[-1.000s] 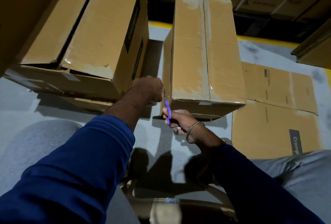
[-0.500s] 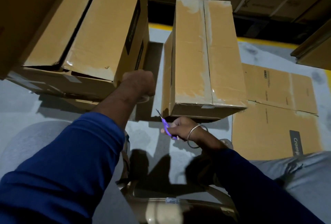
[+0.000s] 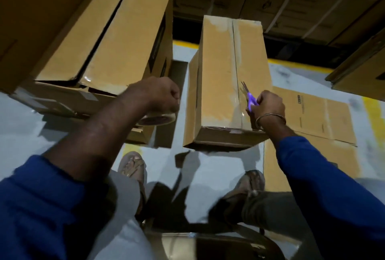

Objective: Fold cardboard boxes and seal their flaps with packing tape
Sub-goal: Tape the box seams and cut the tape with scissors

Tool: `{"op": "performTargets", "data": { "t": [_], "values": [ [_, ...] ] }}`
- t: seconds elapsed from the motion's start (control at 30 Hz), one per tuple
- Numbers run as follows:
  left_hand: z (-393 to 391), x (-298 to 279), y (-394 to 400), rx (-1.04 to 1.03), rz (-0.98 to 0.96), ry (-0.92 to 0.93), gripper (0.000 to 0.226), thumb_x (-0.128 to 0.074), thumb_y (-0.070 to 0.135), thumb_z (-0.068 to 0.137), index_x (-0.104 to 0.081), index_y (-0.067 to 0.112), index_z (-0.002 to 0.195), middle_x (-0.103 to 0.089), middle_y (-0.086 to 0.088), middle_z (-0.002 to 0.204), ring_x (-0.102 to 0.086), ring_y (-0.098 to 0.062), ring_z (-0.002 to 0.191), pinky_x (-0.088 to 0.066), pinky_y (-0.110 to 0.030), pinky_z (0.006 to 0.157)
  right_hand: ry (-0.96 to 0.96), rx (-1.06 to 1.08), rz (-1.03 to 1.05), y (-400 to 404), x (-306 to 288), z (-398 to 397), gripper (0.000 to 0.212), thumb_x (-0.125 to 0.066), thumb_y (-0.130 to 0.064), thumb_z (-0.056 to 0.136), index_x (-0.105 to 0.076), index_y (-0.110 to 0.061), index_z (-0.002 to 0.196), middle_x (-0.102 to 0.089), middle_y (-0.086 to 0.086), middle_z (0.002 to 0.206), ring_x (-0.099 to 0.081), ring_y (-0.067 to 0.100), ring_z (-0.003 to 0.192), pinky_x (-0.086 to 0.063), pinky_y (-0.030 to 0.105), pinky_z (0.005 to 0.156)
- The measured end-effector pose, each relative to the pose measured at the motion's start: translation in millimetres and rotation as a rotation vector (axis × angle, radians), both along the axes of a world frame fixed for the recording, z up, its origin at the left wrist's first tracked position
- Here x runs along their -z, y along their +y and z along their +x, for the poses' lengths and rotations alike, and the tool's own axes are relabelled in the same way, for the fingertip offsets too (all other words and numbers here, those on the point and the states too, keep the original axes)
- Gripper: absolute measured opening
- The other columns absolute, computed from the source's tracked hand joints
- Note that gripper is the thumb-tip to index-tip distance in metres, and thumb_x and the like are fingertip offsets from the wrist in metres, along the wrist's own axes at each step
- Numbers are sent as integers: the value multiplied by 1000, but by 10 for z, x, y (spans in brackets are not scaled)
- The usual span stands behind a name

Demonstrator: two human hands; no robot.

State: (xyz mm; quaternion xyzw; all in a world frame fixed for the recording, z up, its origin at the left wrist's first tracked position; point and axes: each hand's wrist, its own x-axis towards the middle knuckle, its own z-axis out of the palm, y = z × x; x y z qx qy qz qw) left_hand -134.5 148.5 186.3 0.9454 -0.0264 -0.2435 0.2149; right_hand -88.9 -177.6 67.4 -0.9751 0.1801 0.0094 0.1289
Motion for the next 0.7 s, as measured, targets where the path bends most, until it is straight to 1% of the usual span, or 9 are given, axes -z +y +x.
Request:
{"op": "performTargets", "data": {
  "t": [0.1, 0.23, 0.3, 0.33, 0.4, 0.5, 0.57, 0.63, 0.7],
  "values": [
    [-2, -41, -30, 11, -3, 0, 3, -74, 32, 88, -72, 32, 85, -68, 7, 99, -61, -16, 90, -48, -37, 73, 31, -72, -123, -18, 84, 141, 25, -82, -24, 84, -63, -14, 97, -58, 13, 101, -61, 33, 83, -59, 47, 75],
    [79, -87, -71, 4, 6, -1, 2, -74, 30, 89, -72, 30, 90, -66, 5, 103, -60, -18, 94, -53, -41, 80, 153, -164, -224, 39, -18, 234, 16, -73, -19, 90, -72, -10, 104, -63, 14, 97, -64, 35, 86, -59, 46, 78],
    [122, -103, -105, 3, 7, -5, 2, -73, 30, 90, -71, 31, 92, -66, 4, 104, -59, -18, 94, -54, -42, 82, 67, -228, -311, 172, -83, 110, 15, -69, -21, 93, -71, -12, 105, -62, 11, 95, -63, 33, 83, -58, 44, 72],
    [142, -111, -131, 9, 5, -10, 3, -72, 30, 90, -71, 31, 92, -66, 4, 104, -59, -18, 94, -53, -41, 80, -13, -316, -335, 254, -93, 20, 13, -67, -22, 93, -71, -14, 103, -62, 10, 96, -63, 33, 83, -57, 42, 69],
    [173, -121, -189, 29, 2, -12, 4, -72, 30, 90, -70, 31, 94, -66, 3, 106, -60, -20, 97, -50, -39, 76, -102, -561, -220, 475, -65, -211, 16, -61, -28, 92, -73, -18, 96, -63, 9, 95, -64, 34, 89, -53, 39, 65],
    [201, -131, -248, 49, 0, -14, 8, -74, 33, 89, -70, 31, 96, -67, 2, 108, -61, -21, 98, -50, -40, 78, -48, -829, 0, 843, 80, -506, 38, -46, -45, 93, -78, -23, 94, -62, 2, 92, -63, 27, 93, -48, 35, 57],
    [200, -131, -259, 49, -5, -19, 9, -75, 34, 88, -71, 32, 96, -68, 2, 109, -62, -22, 98, -52, -40, 79, -7, -849, 29, 1010, 177, -589, 41, -44, -44, 93, -78, -21, 92, -59, 2, 95, -60, 25, 93, -40, 32, 56],
    [190, -118, -268, 50, -11, -15, 10, -74, 34, 88, -70, 31, 97, -68, 2, 109, -62, -21, 98, -53, -41, 80, 14, -842, -38, 1089, 232, -594, 31, -53, -35, 95, -77, -16, 90, -55, 4, 97, -55, 26, 93, -29, 31, 59],
    [181, -103, -271, 57, -9, -1, 9, -73, 33, 89, -70, 30, 97, -67, 1, 109, -62, -21, 98, -53, -40, 79, 20, -852, -102, 1112, 266, -563, 22, -62, -30, 94, -77, -14, 90, -55, 7, 100, -55, 27, 96, -28, 32, 60]
  ]
}}
